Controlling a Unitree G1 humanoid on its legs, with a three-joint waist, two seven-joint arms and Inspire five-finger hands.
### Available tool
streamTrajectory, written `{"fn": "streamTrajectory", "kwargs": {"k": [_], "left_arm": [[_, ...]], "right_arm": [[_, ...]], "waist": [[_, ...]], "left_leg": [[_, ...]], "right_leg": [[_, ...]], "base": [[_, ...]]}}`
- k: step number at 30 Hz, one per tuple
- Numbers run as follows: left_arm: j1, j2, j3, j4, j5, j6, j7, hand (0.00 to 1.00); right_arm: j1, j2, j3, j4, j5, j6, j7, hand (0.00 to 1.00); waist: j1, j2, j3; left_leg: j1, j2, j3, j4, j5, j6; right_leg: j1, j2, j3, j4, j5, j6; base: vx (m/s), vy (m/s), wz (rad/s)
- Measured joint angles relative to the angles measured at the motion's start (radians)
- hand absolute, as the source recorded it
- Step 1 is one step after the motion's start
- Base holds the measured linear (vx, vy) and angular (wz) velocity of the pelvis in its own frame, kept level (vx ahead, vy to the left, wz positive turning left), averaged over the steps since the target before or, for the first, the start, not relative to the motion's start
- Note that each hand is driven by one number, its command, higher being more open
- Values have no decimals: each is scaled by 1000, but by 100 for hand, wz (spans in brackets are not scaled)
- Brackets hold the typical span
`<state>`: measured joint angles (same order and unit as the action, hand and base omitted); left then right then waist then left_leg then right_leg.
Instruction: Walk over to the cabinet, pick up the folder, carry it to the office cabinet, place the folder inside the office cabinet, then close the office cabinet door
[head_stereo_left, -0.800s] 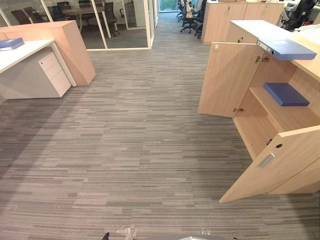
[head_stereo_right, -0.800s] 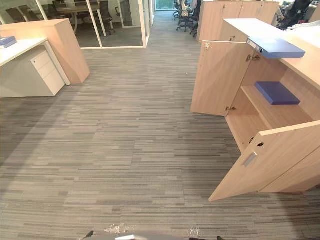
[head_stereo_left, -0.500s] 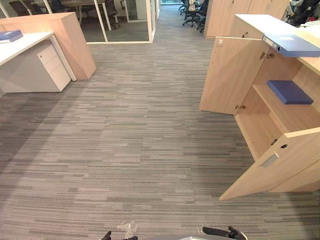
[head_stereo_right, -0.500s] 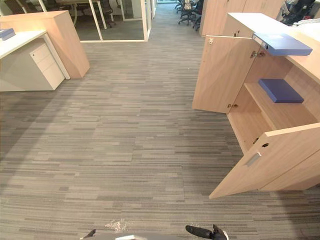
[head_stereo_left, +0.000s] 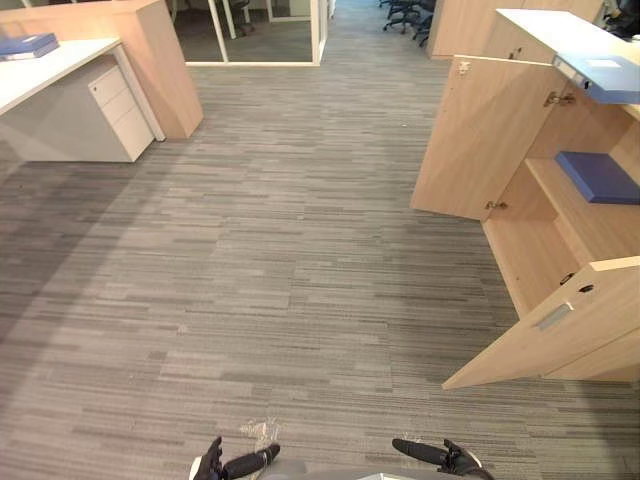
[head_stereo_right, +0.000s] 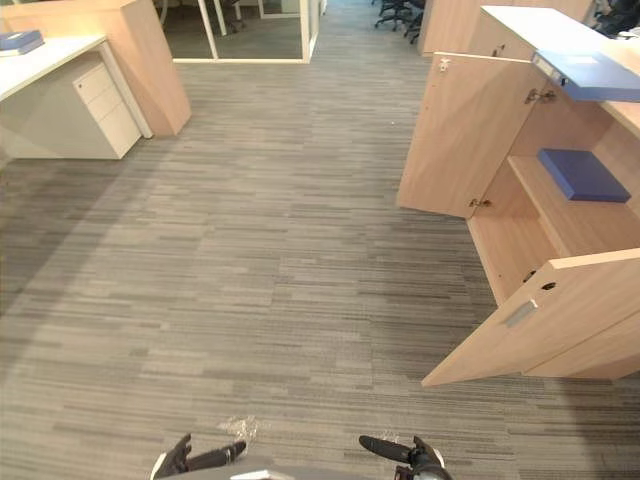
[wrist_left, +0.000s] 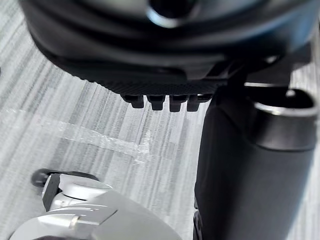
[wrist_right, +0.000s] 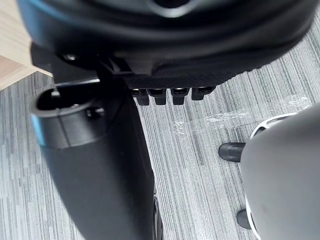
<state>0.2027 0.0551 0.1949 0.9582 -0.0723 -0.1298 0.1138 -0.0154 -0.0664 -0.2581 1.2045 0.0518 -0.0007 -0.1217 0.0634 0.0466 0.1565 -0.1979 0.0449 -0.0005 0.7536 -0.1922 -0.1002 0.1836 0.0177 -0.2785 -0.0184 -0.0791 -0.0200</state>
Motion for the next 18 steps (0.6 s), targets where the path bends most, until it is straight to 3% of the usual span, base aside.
{"fn": "streamTrajectory", "kwargs": {"k": [1,2,3,6,9,10,11,12,13,14,16,17,18], "left_arm": [[1,-17,24,-20,-7,-1,-2,100],[2,-19,28,-35,-10,-2,6,100],[-1,-18,27,-41,-11,-4,11,100],[-18,0,26,-44,-16,-15,17,100],[-24,4,18,-43,-21,-15,35,100],[-23,8,18,-41,-30,-14,37,100],[-29,15,6,-37,-35,-12,42,100],[-37,27,-1,-38,-35,-12,47,100],[-45,39,-14,-37,-34,-8,49,100],[-55,59,-36,-32,-33,-3,47,100],[-50,60,-53,-30,-32,2,39,100],[-43,66,-61,-30,-26,3,34,100],[-33,63,-81,-30,-16,3,29,100]], "right_arm": [[1,-6,1,-3,1,0,-6,100],[1,-4,-1,-3,0,1,-11,100],[0,-1,-3,-3,0,1,-13,100],[-12,7,-7,9,-1,7,-14,100],[-12,9,-5,10,-1,18,-16,100],[-12,14,-6,10,-1,18,-17,100],[-14,23,-16,16,-1,17,-20,100],[-36,41,-29,24,-3,17,-13,100],[-51,61,-37,25,-3,17,-12,100],[-63,75,-37,25,-3,17,-8,100],[-62,75,-37,25,-8,16,-6,100],[-59,67,-40,24,-8,18,-5,100],[-49,59,-54,7,-10,14,-2,100]], "waist": [[9,10,9],[12,6,8],[13,1,8],[14,-28,14],[19,-35,16],[21,-42,19],[32,-58,19],[34,-76,14],[34,-87,8],[37,-94,2],[41,-100,-17],[41,-100,-24],[37,-94,-31]], "left_leg": [[-61,24,30,131,30,5],[-106,49,62,183,2,33],[-126,62,76,174,-12,40],[-164,64,67,-122,-20,30],[-145,62,1,-573,134,-6],[-132,62,20,-588,211,-23],[-115,42,70,-569,297,3],[-137,25,85,-512,274,38],[-153,17,96,-463,227,51],[-156,4,113,-404,174,78],[-124,-25,153,-361,106,123],[-73,-56,174,-371,70,147],[0,-88,191,-417,53,168]], "right_leg": [[16,-2,7,22,-17,-5],[16,-15,8,40,-32,3],[17,-24,9,42,-36,10],[16,-102,15,50,-56,52],[56,-192,14,55,-104,148],[74,-214,12,55,-112,171],[98,-255,11,55,-113,181],[95,-278,9,64,-90,161],[81,-294,10,80,-58,150],[69,-320,25,119,-8,174],[25,-380,69,249,40,178],[-20,-431,76,387,96,141],[-83,-491,63,554,185,65]], "base": [[27,102,-13],[71,127,-11],[122,145,-3],[216,204,-1],[330,311,-5],[515,499,-23],[349,336,-29],[534,479,-30],[432,365,-26],[532,434,-31],[449,365,-32],[457,372,-24],[454,369,-22]]}}
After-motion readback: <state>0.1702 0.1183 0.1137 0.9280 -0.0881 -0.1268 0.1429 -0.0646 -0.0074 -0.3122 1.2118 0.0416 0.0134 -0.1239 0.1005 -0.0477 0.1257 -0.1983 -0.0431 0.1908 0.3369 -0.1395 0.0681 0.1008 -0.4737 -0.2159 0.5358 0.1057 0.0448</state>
